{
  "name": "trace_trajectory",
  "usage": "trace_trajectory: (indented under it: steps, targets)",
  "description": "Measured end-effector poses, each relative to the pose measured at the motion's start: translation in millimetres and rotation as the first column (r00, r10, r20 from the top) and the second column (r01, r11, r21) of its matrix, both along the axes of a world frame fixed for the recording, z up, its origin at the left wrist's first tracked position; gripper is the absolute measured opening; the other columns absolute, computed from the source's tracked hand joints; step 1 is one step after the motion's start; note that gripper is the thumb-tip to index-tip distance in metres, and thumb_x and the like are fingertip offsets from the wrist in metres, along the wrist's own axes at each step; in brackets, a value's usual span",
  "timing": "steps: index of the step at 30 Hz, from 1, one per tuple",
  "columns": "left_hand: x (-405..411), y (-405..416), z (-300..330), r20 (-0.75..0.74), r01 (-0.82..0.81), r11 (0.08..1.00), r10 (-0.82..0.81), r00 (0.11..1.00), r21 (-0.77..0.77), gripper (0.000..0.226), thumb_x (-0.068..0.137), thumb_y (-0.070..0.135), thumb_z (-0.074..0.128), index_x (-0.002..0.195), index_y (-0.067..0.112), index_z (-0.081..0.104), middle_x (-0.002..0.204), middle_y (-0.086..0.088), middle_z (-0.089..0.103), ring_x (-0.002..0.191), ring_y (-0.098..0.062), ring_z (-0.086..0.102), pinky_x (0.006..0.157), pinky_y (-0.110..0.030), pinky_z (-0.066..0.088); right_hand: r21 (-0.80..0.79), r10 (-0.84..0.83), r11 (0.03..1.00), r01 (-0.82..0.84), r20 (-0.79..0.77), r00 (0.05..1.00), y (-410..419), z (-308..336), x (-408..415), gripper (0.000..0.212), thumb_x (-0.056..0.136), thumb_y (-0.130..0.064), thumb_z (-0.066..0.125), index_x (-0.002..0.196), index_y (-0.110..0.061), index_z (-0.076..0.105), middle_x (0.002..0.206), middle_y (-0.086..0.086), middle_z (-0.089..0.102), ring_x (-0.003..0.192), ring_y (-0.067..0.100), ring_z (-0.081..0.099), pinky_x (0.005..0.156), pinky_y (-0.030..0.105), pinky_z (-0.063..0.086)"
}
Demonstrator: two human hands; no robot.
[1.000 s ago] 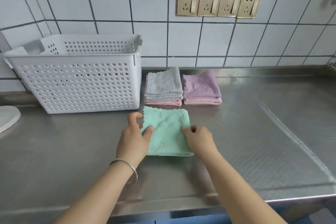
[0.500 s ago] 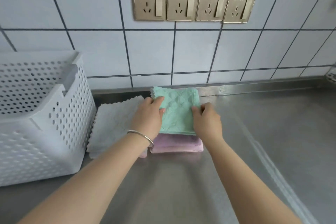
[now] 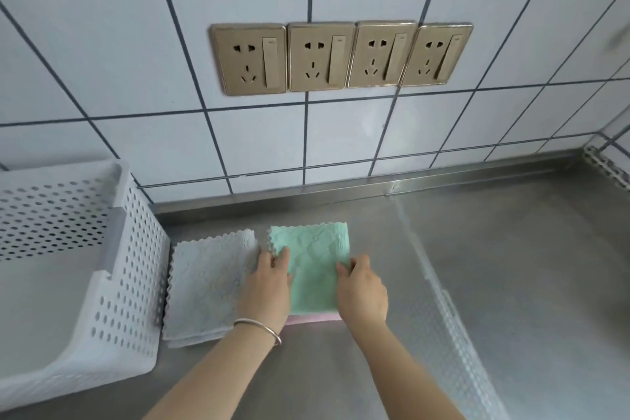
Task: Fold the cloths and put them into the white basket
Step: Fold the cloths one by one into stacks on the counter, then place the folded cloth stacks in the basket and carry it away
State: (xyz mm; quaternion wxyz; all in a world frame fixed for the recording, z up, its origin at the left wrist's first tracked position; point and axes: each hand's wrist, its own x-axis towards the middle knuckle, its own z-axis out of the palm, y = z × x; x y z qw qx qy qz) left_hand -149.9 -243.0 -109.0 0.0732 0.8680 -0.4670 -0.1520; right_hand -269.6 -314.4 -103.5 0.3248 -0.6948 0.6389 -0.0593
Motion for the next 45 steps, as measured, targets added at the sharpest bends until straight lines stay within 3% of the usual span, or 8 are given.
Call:
trace_trajectory:
  steps: [11,16,23,27,33,36,39,45]
  targets:
    - [-5.8,-3.6,-15.6,-0.027,-0.075,0.997,0.074,0.997,-0.024,0.053,0.094,0.022,0.046,0.144,0.022,0.029,0.134,-0.009,0.037,0.117,-0.025,0.045,0.098,-0.033,0.042,0.034,0.01,0.999,-0.005,-0.143,0.99,-19.3,-8.4,10.3,0.027,0.094,-0.025,0.04,0.119,-0.014,0.043,0.112,0.006,0.059,0.096,0.025,0.058,0.071,0.031,0.043]
    - [-15.4,-10.3,-14.4,-0.218,-0.187,0.982,0.185,0.958,0.009,0.06,0.094,0.015,0.041,0.147,0.021,0.015,0.153,-0.013,0.008,0.14,-0.026,0.026,0.108,-0.03,0.034,-0.002,0.033,0.999,-0.034,-0.113,0.993,-22.9,-8.3,26.2,0.046,0.096,-0.044,0.037,0.125,-0.009,0.043,0.125,0.005,0.046,0.118,0.022,0.045,0.091,0.033,0.042]
    - [-17.4,-13.2,-11.7,-0.395,-0.284,0.952,0.22,0.892,-0.11,0.057,0.092,0.011,0.045,0.143,0.024,0.025,0.151,-0.005,0.012,0.138,-0.02,0.029,0.106,-0.029,0.039,0.208,-0.187,0.966,0.151,0.167,0.968,-40.3,-21.6,23.2,0.05,0.093,-0.045,0.044,0.121,-0.004,0.05,0.118,0.011,0.057,0.11,0.028,0.053,0.094,0.04,0.044]
    - [-14.9,-9.5,-20.6,-0.488,-0.349,0.929,0.249,0.836,-0.123,0.056,0.091,0.008,0.042,0.14,0.03,0.029,0.153,-0.001,0.014,0.14,-0.017,0.025,0.107,-0.029,0.036,0.229,-0.132,0.968,0.099,0.137,0.982,-42.4,-30.2,19.6,0.051,0.092,-0.046,0.046,0.122,-0.004,0.047,0.124,0.011,0.049,0.117,0.028,0.043,0.101,0.041,0.036]
    - [-18.9,-12.7,-19.5,-0.599,-0.456,0.882,0.301,0.742,-0.121,0.046,0.094,0.021,0.045,0.136,0.033,0.032,0.145,-0.003,0.031,0.126,-0.02,0.043,0.102,-0.026,0.034,0.291,-0.197,0.947,0.139,0.183,0.963,-39.8,-38.2,14.1,0.064,0.088,-0.056,0.045,0.13,-0.008,0.04,0.125,0.008,0.048,0.115,0.026,0.048,0.099,0.041,0.04]
    - [-18.2,-14.7,-22.8,-0.632,-0.513,0.851,0.337,0.698,-0.113,0.065,0.09,0.017,0.054,0.145,0.027,0.019,0.148,-0.003,0.03,0.132,-0.02,0.038,0.11,-0.029,0.03,0.419,-0.218,0.9,0.121,0.192,0.957,-44.8,-36.3,9.2,0.065,0.086,-0.059,0.047,0.12,-0.005,0.051,0.105,0.006,0.057,0.095,0.024,0.055,0.081,0.034,0.044]
    - [-21.5,-14.7,-26.0,-0.686,-0.569,0.822,0.405,0.605,-0.017,0.085,0.083,0.016,0.064,0.148,0.021,0.008,0.146,-0.001,0.036,0.13,-0.02,0.043,0.111,-0.032,0.033,0.547,-0.295,0.825,0.138,0.21,0.932,-46.6,-34.8,-3.3,0.061,0.081,-0.059,0.056,0.108,-0.004,0.058,0.099,0.01,0.06,0.093,0.027,0.059,0.088,0.037,0.049]
    - [-35.5,4.0,-12.4,-0.747,-0.6,0.763,0.54,0.388,0.24,0.044,0.073,0.014,0.074,0.112,0.002,0.057,0.108,-0.007,0.067,0.091,-0.022,0.063,0.083,-0.026,0.049,0.574,-0.339,0.808,0.132,0.27,0.901,-15.5,-28.6,-31.6,0.067,0.08,-0.052,0.062,0.121,0.0,0.055,0.109,0.012,0.059,0.101,0.03,0.06,0.095,0.041,0.048]
